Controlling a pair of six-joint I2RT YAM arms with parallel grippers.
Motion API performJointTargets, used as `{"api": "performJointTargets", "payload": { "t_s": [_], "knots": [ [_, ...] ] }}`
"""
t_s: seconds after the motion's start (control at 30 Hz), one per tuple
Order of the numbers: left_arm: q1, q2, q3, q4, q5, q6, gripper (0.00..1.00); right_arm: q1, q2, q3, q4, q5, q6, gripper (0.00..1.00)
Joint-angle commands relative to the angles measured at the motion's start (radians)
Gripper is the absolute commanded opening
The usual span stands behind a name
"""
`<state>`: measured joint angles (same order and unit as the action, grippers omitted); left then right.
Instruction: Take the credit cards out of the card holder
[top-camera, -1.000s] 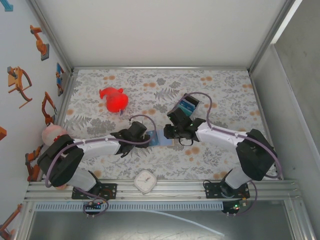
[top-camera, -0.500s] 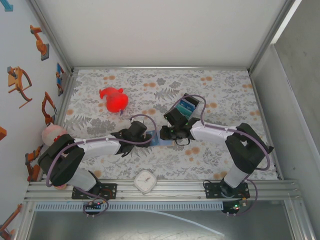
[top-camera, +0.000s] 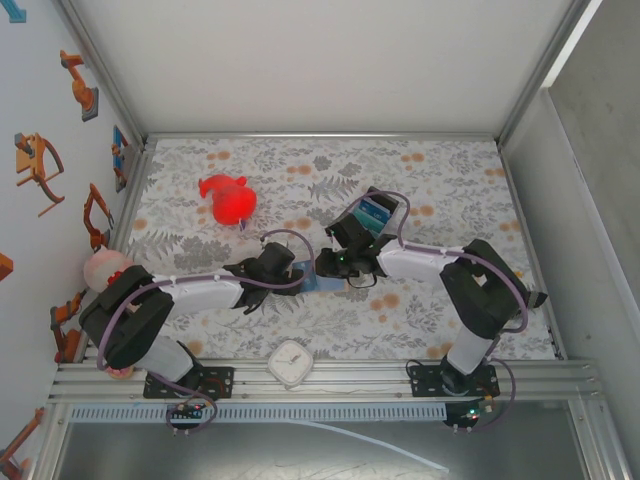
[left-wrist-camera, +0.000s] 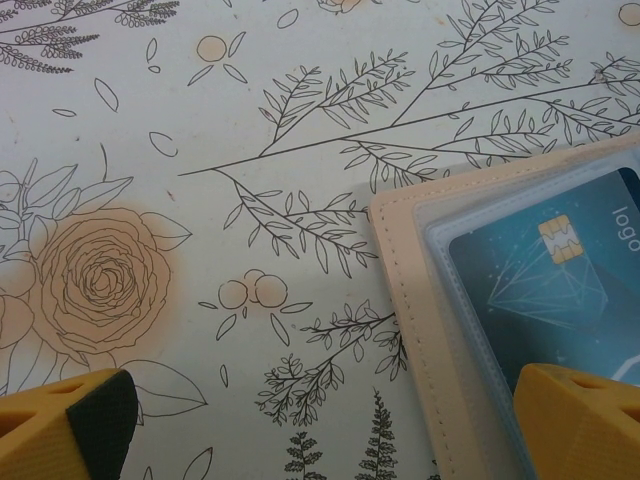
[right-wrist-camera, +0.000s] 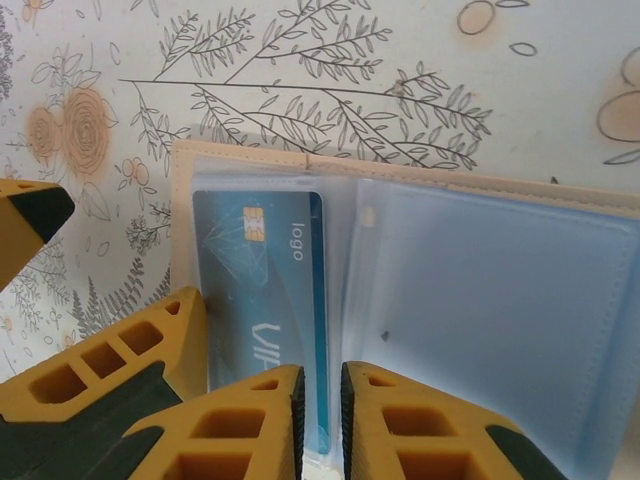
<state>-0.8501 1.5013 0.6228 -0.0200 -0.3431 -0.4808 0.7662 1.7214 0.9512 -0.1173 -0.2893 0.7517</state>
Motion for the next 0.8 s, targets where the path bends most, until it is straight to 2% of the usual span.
{"api": "performJointTargets", "payload": {
  "t_s": [0.0, 0.77],
  "knots": [
    [0.003, 0.016, 0.010, -0.040, -0.003, 0.002, 0.97, -0.004, 0.026, 0.031, 0.037, -0.033, 0.021, 0.15],
    [0.002, 0.033, 0.029, -0.092, -0.005, 0.004, 0.97, -0.022, 0.111, 0.031, 0.100, -0.087, 0.031, 0.16]
  ]
}}
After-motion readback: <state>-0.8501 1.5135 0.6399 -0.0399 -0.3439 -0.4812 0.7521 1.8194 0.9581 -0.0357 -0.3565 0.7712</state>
